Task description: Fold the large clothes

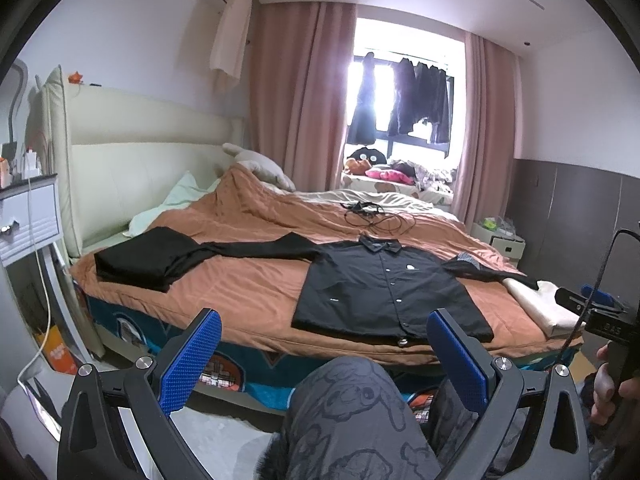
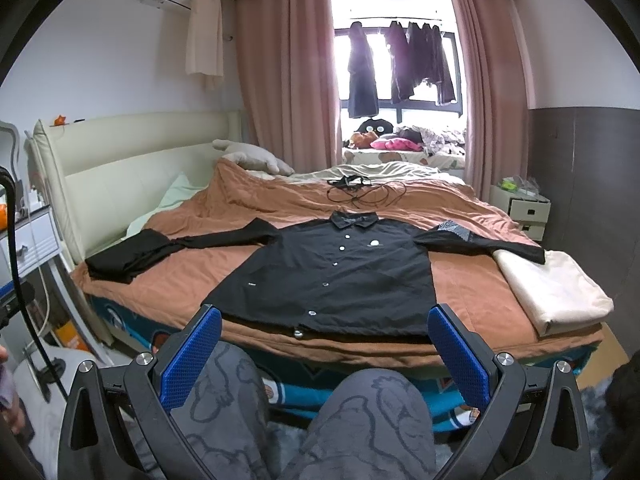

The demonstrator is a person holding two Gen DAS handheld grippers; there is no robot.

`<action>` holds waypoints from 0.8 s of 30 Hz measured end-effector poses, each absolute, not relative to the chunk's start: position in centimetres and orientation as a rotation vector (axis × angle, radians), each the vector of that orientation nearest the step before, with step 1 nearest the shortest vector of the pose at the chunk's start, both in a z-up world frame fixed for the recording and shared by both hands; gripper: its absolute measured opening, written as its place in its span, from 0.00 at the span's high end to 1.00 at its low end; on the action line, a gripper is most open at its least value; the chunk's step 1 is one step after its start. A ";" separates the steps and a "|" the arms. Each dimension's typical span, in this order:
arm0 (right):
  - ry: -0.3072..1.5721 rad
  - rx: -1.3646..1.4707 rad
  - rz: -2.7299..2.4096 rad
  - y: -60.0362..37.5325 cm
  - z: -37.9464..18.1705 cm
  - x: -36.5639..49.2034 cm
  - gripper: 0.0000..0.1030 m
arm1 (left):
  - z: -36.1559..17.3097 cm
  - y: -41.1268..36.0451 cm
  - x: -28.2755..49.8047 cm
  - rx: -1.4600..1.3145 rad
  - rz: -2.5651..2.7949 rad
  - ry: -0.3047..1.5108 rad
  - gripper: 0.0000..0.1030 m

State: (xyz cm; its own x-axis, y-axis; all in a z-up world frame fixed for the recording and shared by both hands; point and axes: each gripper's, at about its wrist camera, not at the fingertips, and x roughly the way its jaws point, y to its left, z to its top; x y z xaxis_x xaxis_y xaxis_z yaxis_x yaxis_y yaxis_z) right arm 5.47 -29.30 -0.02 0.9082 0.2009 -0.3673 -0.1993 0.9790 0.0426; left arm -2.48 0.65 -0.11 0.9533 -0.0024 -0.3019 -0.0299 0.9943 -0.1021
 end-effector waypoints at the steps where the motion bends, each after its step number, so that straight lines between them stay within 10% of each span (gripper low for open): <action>1: 0.377 0.002 0.206 -29.2 0.1 5.3 0.00 | -0.1 0.5 -2.6 -0.108 0.014 0.304 0.00; 24: 0.392 0.005 0.216 -27.8 1.5 12.3 0.00 | 1.0 4.0 1.3 -0.145 0.057 0.283 0.00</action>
State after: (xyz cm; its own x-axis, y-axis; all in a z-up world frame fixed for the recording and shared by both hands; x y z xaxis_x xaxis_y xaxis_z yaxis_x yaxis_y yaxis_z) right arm 12.34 -27.81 1.51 0.9016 0.2095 -0.3784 -0.2075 0.9771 0.0466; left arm 1.31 4.02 0.99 0.9588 0.0353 -0.2821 -0.0758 0.9880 -0.1342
